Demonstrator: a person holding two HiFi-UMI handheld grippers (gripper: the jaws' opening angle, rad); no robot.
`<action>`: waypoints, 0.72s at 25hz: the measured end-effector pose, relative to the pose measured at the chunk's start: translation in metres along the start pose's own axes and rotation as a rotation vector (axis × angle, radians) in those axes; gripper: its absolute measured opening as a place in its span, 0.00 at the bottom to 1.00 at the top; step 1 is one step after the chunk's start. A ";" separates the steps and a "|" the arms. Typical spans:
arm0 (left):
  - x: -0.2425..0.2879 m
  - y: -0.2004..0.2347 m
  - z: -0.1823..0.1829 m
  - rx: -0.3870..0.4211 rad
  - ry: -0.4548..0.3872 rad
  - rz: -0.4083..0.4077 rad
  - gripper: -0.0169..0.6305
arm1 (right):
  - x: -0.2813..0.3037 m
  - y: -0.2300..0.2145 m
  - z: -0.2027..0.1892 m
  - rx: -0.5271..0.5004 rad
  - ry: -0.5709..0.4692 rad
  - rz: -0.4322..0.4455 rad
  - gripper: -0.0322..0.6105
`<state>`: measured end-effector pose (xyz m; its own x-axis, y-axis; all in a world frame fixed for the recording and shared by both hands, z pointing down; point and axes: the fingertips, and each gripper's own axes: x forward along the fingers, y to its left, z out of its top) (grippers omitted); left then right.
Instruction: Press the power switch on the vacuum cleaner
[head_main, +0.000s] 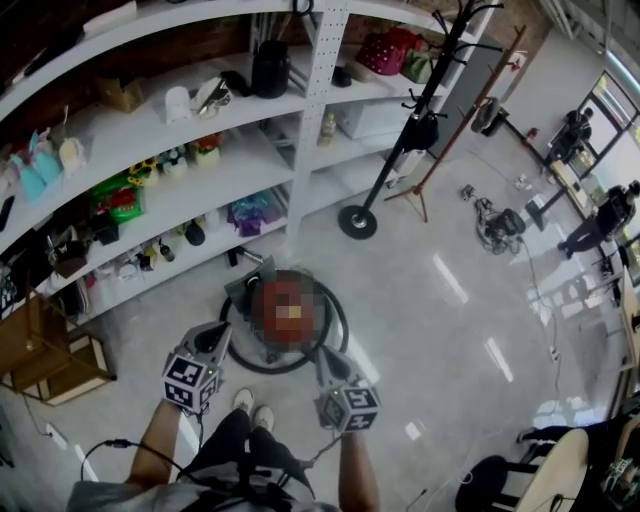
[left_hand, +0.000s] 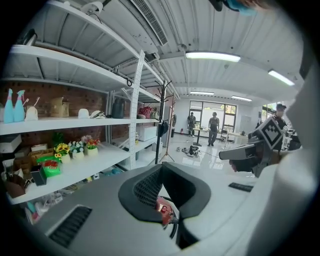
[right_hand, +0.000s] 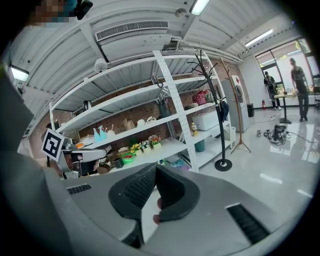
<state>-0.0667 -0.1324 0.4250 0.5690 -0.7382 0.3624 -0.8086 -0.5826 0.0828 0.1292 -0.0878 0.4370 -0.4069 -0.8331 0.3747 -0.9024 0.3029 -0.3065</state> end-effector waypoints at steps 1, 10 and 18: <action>0.004 0.004 -0.001 0.000 0.002 -0.001 0.04 | 0.004 -0.002 0.001 0.006 -0.002 -0.004 0.07; 0.045 0.033 -0.007 -0.004 0.019 -0.042 0.04 | 0.048 -0.017 -0.006 0.041 0.023 -0.032 0.07; 0.082 0.053 -0.027 -0.003 0.054 -0.068 0.04 | 0.083 -0.032 -0.024 0.046 0.053 -0.067 0.07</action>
<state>-0.0675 -0.2146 0.4839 0.6135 -0.6778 0.4051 -0.7691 -0.6292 0.1119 0.1214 -0.1556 0.4990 -0.3542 -0.8247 0.4410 -0.9208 0.2250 -0.3187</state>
